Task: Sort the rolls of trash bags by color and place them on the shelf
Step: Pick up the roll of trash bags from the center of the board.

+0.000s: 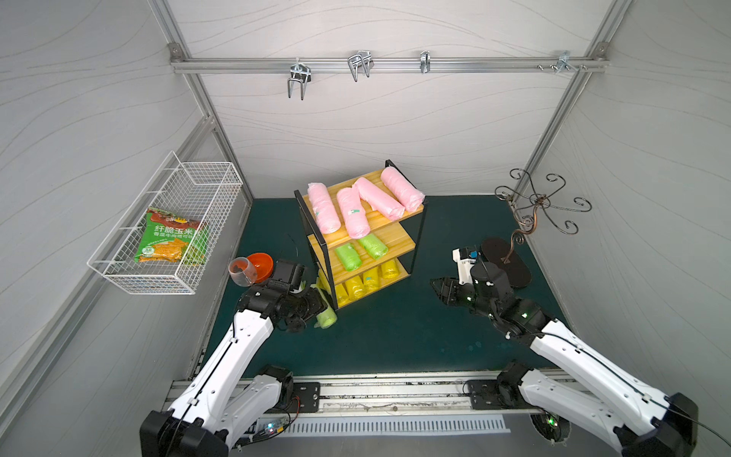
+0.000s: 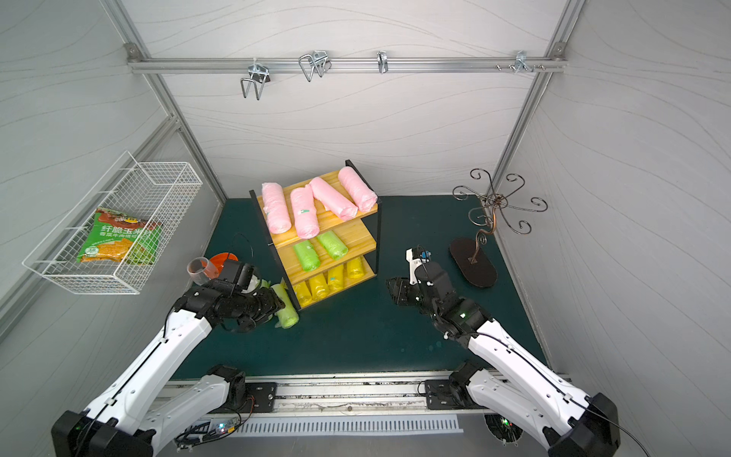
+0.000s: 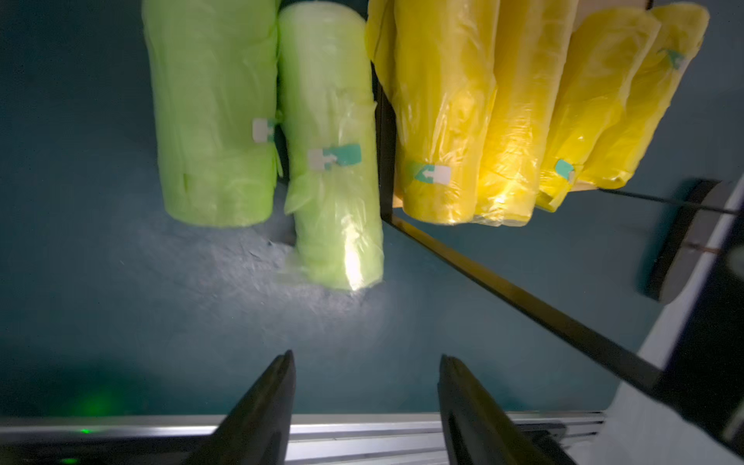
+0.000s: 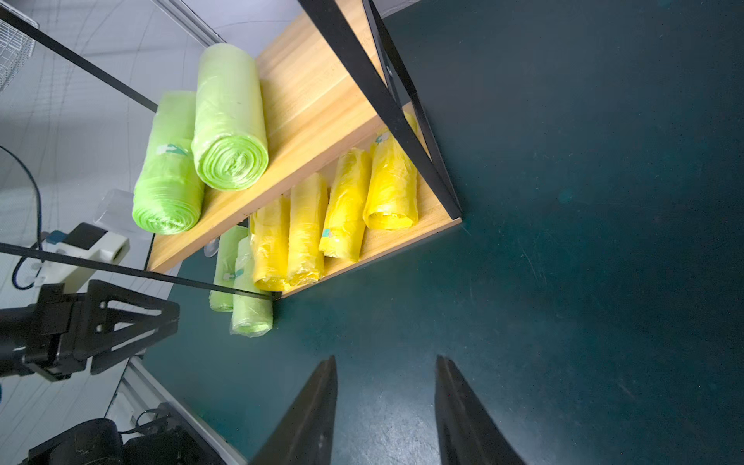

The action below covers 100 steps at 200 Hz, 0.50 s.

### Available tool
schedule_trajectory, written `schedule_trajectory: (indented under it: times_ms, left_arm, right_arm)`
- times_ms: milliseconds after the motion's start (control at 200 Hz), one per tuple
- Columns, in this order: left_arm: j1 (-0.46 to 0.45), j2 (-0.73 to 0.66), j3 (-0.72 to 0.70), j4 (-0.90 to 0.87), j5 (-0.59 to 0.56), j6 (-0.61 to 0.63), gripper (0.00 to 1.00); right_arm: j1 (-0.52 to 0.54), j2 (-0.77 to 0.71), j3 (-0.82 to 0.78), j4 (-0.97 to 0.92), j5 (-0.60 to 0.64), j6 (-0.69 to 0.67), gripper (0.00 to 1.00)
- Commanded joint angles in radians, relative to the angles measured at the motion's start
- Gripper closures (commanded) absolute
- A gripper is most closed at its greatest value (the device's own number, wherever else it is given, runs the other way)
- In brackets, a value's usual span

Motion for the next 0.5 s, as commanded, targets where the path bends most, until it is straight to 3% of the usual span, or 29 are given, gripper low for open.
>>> schedule_trajectory:
  times_ms: [0,180,355,495]
  left_arm:
    - [0.041,0.027,0.006,0.070,0.021,0.056,0.44]
    - [0.060,0.073,0.005,0.160,0.013,0.052,0.46]
    - [0.070,0.177,0.056,0.162,-0.039,0.099,0.40]
    - [0.125,0.247,0.063,0.187,-0.031,0.134,0.40]
  right_arm:
    - [-0.001,-0.018,-0.023,-0.019,0.012,-0.022,0.57]
    - [-0.001,-0.004,-0.036,-0.010,-0.009,-0.024,0.57]
    - [0.000,-0.009,-0.046,-0.024,-0.017,-0.033,0.56]
    - [0.001,-0.017,-0.053,-0.028,-0.013,-0.031,0.56]
